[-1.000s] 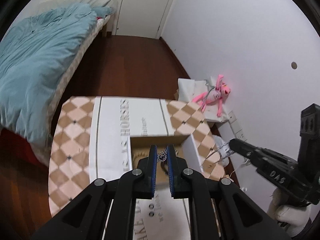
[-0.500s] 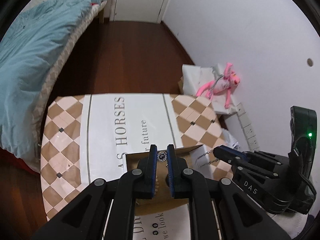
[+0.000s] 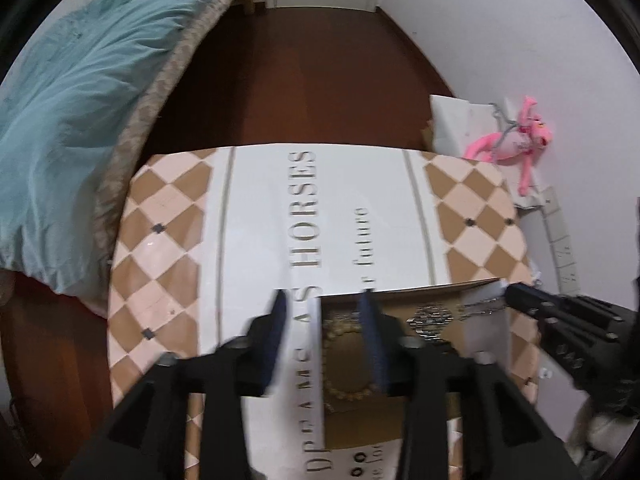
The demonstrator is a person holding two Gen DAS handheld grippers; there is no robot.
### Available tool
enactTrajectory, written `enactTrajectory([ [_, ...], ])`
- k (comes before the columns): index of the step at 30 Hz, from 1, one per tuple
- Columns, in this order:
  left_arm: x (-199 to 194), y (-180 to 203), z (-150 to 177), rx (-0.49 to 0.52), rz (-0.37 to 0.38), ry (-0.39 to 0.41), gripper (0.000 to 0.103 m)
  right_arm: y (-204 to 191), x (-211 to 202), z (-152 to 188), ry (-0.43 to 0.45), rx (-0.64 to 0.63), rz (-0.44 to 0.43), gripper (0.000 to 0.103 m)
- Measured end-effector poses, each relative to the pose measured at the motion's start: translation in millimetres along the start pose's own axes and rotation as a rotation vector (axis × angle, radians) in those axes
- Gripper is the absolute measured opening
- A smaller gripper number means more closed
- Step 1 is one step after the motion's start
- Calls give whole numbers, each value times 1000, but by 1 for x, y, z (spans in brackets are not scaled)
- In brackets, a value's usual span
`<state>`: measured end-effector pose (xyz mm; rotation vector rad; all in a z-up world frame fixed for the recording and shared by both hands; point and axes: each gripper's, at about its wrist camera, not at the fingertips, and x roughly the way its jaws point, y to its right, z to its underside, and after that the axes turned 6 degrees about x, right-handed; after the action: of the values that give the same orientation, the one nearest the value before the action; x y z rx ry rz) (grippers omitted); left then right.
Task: Organize jewelry
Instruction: 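Carry both necklaces into the white box and open both grippers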
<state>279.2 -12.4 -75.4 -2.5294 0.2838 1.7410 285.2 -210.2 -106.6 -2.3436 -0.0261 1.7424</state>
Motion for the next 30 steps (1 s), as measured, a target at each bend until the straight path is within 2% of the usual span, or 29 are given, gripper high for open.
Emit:
enactTrajectory([
  [1,0,-2,2,-6,-4,8,56,1,-1,1,0,7,-8,8],
  [4,0,-5,7,-16,-31,17,62,4,-4,3,10,16,-10,10],
  [6,0,-6,12,-14,-52,24,64,5,-7,6,20,17,-2,21],
  [8,0,-6,16,-10,-78,33,82,4,-8,12,29,9,8,55],
  [9,0,-6,18,-9,-82,38,94,3,-8,14,32,5,22,63],
  [10,-1,-6,21,-8,-85,47,98,3,-8,18,38,1,43,73],
  [12,0,-5,29,-4,-106,47,98,2,-7,28,49,-7,87,80],
  [14,2,-3,36,1,-113,46,98,3,-4,38,48,-10,122,95],
  [21,6,2,56,-7,-117,34,99,1,0,65,66,-31,192,96],
  [30,-11,12,65,-10,-115,64,99,4,-23,74,119,-16,206,97],
])
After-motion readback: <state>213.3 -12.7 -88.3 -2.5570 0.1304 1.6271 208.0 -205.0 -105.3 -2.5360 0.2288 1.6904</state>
